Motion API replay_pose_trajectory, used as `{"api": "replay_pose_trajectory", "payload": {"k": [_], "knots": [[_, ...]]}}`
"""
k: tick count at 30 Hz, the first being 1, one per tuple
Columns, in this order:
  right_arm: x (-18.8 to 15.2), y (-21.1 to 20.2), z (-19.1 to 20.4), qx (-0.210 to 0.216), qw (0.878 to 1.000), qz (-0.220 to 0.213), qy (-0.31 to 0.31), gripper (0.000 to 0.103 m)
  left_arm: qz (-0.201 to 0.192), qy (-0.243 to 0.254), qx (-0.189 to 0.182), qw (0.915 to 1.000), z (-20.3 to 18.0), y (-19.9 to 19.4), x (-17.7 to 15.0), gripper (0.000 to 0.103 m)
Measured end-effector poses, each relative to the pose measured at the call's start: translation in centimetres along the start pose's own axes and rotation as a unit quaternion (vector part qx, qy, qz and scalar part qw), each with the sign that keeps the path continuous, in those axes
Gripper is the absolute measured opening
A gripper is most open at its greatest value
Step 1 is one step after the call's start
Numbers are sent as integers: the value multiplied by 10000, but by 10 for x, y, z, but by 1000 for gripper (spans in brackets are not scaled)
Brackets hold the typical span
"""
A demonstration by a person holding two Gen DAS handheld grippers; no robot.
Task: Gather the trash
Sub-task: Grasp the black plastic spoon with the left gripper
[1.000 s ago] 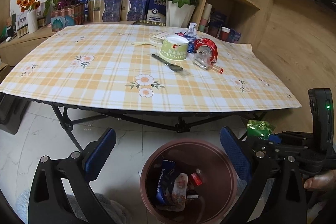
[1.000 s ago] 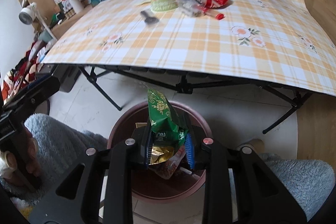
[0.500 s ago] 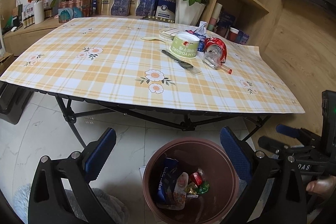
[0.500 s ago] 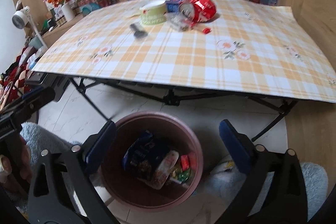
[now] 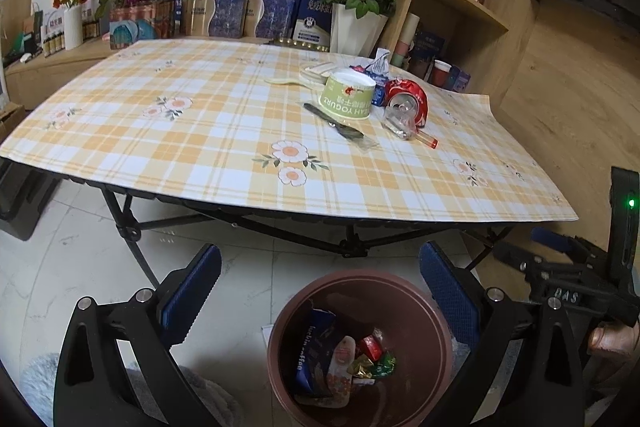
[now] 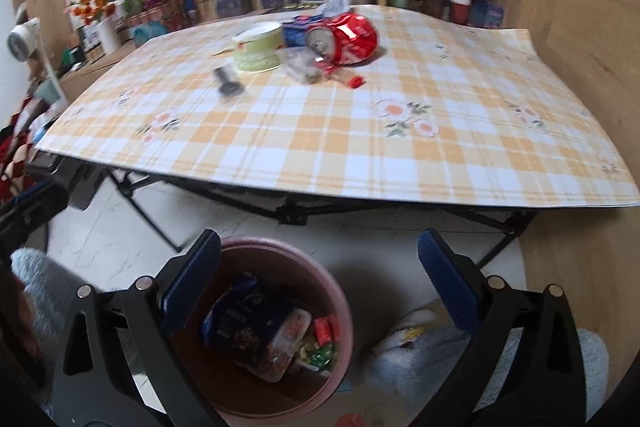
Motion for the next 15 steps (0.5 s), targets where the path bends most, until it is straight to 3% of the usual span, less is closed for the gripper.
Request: {"api": "replay_pose_trajectory", "payload": {"k": [7,10,15], "knots": [[16,3,-18,-249,9995,-98,172,97,106,-55,142,9998,3,7,2,97],[23,6,-28,-111,9988,-156,449,97,181,-180,345,9991,8,15,5,97],[36,11,-39,36,9989,-184,433,97,404,-110,240,9988,-5,33,17,97]]}}
Point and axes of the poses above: each gripper's, at about its wrist camera, not at the fingertips, and y roughly the way its jaws point, z to its left, x to its top, the point moved 10 cm from there along y, roughly the way its jaws point, and after that the axes turned 5 degrees about x, right-handed, at the moved point
